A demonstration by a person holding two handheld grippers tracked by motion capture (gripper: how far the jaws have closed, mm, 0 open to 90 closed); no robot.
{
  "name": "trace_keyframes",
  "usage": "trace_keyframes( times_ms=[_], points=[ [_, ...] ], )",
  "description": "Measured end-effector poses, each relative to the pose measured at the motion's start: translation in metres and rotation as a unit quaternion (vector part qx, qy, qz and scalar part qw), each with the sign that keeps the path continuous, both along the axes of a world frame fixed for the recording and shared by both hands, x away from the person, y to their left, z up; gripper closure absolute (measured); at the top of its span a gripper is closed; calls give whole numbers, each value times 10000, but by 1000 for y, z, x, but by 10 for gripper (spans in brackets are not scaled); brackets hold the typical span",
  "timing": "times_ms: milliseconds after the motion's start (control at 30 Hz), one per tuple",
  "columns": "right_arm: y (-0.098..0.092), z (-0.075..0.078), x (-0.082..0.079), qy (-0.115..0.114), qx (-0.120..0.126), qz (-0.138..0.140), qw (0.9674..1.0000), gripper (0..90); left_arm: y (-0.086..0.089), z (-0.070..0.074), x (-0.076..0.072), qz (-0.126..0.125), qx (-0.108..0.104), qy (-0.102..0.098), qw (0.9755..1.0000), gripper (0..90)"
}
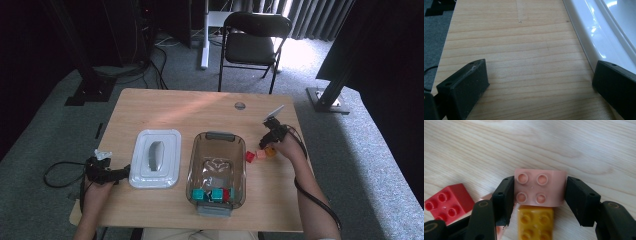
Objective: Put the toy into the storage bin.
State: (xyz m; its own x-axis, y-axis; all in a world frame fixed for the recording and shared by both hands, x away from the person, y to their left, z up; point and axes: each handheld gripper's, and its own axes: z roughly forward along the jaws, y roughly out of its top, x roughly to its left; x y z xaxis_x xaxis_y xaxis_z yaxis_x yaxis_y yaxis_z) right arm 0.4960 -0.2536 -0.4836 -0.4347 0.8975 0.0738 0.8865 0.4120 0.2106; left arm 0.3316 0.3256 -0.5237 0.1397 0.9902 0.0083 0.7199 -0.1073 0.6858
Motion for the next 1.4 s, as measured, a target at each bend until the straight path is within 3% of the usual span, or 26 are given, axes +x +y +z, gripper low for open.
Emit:
trace_keyframes(
  times_ms=[267,567,633,667,700,833,967,1033,1167,1300,1400],
  points=[
    [12,-2,0,-143,-340,48,9993,427,0,0,0,0,0,0,10000,8],
    [11,4,-1,-225,-205,6,9995,441,0,0,0,0,-1,0,10000,8],
    [11,11,-3,-321,-181,30,9993,509,0,0,0,1,-2,-2,10000,8],
    [11,20,-4,-441,-100,40,9990,610,0,0,0,2,-3,-3,10000,8],
    [11,25,-5,-416,10,37,9991,611,0,0,0,1,-2,-3,10000,8],
    [16,22,-4,-229,-153,140,9995,537,0,0,0,-3,2,-1,10000,8],
    [12,17,-3,-244,-123,-63,9996,455,0,0,0,-5,2,0,10000,8],
    [10,14,-3,-246,-278,-209,9991,450,0,0,0,-6,2,1,10000,8],
    [3,10,-4,9,-392,-257,9989,429,0,0,0,-6,1,-2,10000,8],
    [-8,8,-8,134,-232,-261,9993,433,0,0,0,-7,2,-1,10000,8],
    [-15,9,-12,154,-313,-250,9991,444,0,0,0,-10,8,3,10000,8]
  ],
)
